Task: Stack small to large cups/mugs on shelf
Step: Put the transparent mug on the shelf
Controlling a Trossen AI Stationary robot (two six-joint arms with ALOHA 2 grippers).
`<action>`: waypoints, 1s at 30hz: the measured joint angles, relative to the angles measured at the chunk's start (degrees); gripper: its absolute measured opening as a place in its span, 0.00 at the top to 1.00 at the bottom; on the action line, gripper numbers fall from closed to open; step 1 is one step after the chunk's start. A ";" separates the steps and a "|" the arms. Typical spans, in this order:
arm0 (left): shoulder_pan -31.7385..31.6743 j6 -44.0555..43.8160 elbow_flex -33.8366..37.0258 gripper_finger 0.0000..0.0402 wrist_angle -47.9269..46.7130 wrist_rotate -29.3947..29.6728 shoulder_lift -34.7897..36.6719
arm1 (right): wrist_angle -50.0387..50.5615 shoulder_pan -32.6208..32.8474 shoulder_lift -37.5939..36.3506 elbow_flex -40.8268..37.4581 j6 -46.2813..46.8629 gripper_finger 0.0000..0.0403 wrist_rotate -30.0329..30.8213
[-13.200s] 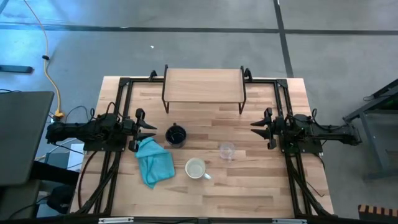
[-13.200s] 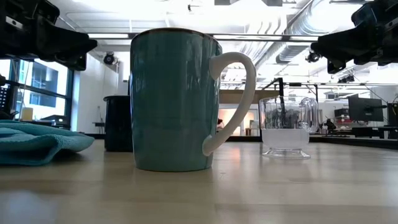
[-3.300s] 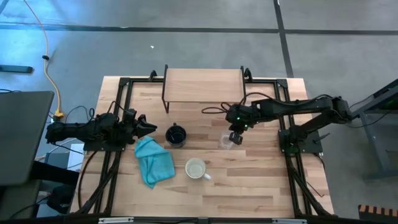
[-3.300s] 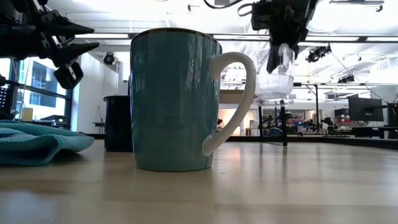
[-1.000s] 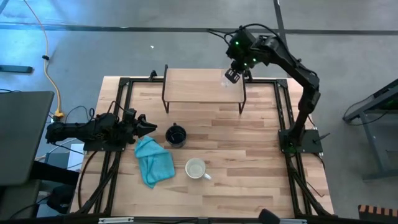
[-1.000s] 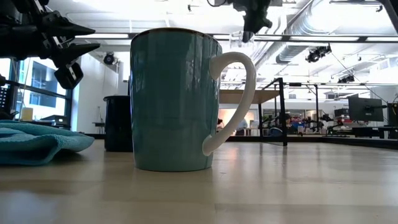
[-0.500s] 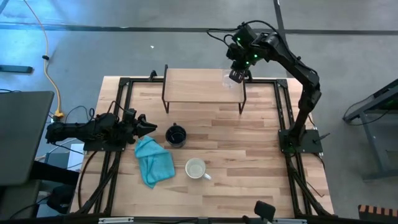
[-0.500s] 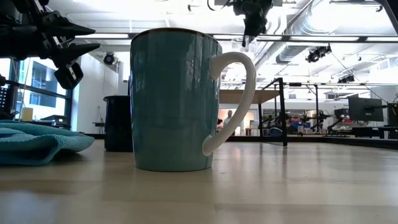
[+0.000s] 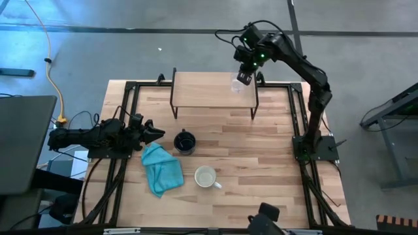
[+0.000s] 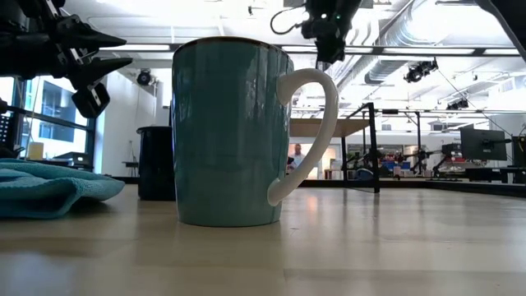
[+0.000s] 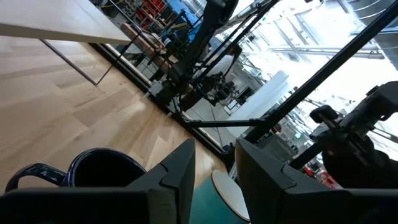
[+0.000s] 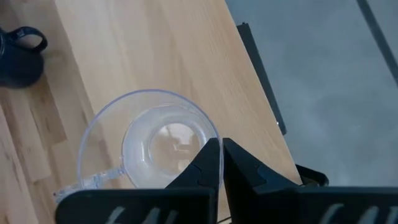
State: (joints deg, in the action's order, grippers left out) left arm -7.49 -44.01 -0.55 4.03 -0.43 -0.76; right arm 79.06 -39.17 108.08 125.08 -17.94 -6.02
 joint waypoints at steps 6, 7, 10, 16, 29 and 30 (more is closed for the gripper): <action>-0.01 -0.24 0.01 0.74 -0.01 0.00 0.00 | 0.86 -1.72 0.84 -0.02 -1.37 1.00 -1.50; -0.01 -0.24 0.00 0.74 -0.03 0.00 -0.01 | 0.77 -2.00 0.82 -0.02 -1.65 1.00 -1.68; -0.01 -0.24 0.00 0.74 -0.44 0.00 -0.01 | 0.88 -3.06 0.82 -0.02 -1.92 1.00 -2.26; 0.00 -0.26 0.00 0.74 -1.02 0.00 -0.02 | 0.25 -4.15 0.82 -0.02 -3.11 1.00 -4.14; -0.01 -0.84 0.00 0.74 -1.02 0.02 -0.02 | -0.28 -4.42 3.80 -0.07 -3.58 1.00 -5.12; -0.01 -0.87 0.00 0.74 -1.02 0.04 -0.02 | -0.28 -4.44 4.06 -0.07 -3.60 1.00 -5.12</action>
State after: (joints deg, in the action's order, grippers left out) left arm -7.49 -44.88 -0.56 3.01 -0.39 -0.78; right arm 78.78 -43.62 112.14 125.01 -21.54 -11.14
